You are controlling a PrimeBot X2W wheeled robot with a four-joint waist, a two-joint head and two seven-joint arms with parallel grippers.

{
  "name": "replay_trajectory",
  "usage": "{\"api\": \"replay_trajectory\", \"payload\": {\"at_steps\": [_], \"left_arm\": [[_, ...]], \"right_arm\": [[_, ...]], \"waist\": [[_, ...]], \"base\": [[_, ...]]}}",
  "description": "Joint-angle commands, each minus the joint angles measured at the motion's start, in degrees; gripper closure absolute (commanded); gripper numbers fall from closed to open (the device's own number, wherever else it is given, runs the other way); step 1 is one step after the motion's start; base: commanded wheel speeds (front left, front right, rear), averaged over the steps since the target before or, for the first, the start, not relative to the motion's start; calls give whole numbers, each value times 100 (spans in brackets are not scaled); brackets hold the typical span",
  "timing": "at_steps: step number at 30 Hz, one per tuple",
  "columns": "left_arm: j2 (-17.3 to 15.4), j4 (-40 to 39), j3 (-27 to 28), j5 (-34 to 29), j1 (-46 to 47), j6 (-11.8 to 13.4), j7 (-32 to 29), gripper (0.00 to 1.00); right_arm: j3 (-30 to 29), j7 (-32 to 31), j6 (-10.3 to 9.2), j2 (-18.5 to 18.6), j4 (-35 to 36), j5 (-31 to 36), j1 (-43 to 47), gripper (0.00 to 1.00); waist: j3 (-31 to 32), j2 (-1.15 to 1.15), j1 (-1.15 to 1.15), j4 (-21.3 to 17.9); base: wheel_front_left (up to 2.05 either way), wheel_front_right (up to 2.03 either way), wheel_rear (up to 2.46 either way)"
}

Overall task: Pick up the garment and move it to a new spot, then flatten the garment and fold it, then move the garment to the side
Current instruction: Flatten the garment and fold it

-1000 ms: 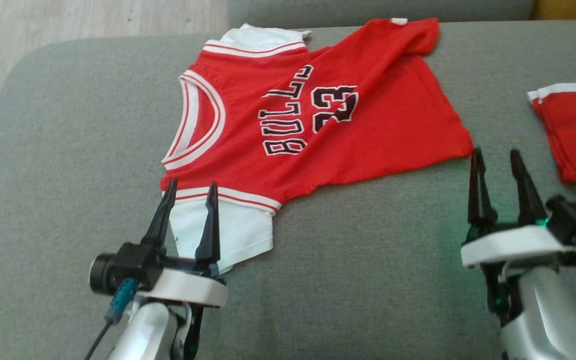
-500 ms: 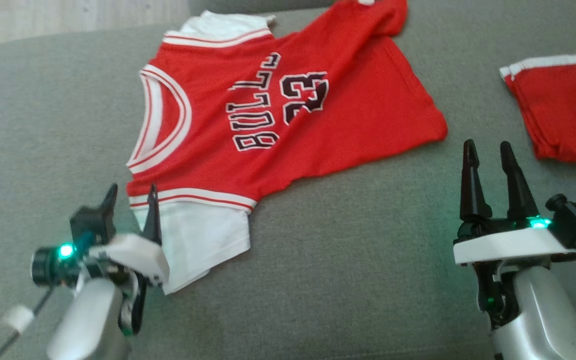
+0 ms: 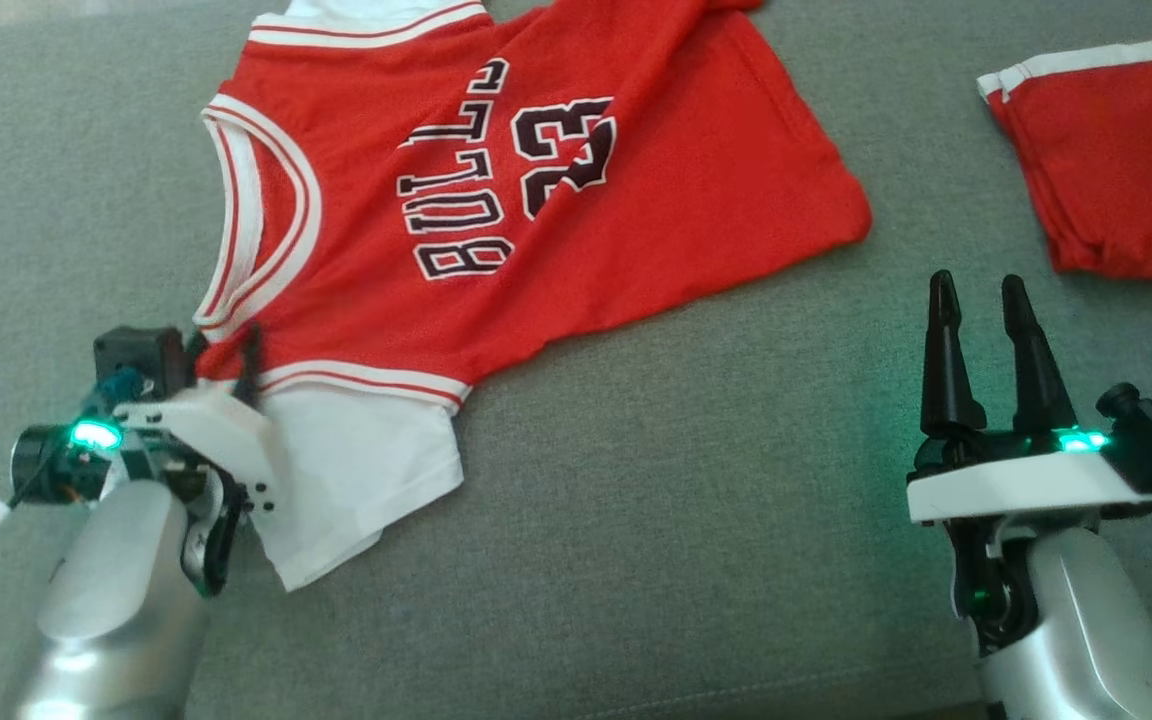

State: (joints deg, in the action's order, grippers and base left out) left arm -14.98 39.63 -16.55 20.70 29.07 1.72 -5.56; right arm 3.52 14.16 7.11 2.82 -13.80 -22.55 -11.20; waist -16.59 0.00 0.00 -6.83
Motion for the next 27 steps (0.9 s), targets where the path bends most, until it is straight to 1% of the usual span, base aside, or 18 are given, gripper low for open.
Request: {"api": "replay_trajectory", "payload": {"at_steps": [1,6,12,16,20,22,25,26,27], "left_arm": [[-233,34,147,28,91,-14,-110,100],[-386,-6,59,-69,428,-138,-46,100],[-557,-38,-34,-242,1117,-249,148,100],[-609,155,-143,-365,1614,-337,190,100],[-655,441,-178,-443,2048,-356,356,100],[-637,636,-207,-424,2191,-446,402,100],[-600,805,-231,-417,2286,-475,470,100],[-588,879,-244,-425,2318,-473,529,0],[-562,954,-254,-421,2331,-471,585,0]], "right_arm": [[148,54,37,6,167,-40,-174,0],[190,68,37,6,154,-106,-217,0],[313,78,37,6,128,-199,-272,0],[390,81,37,6,103,-258,-337,0],[445,83,37,6,116,-305,-388,0],[464,83,37,6,120,-323,-404,0],[460,83,37,6,118,-335,-404,0],[454,83,37,6,115,-340,-399,0],[446,83,37,6,110,-344,-392,0]], "waist": [[-9,0,0,-17],[-36,0,0,-61],[-111,0,0,-124],[-165,0,0,-193],[-207,0,0,-270],[-212,0,0,-302],[-196,0,0,-314],[-184,0,0,-313],[-164,0,0,-306]], "base": [[0,0,0],[0,0,0],[0,0,0],[0,0,0],[0,0,0],[0,0,0],[0,0,0],[0,0,0],[0,0,0]]}}
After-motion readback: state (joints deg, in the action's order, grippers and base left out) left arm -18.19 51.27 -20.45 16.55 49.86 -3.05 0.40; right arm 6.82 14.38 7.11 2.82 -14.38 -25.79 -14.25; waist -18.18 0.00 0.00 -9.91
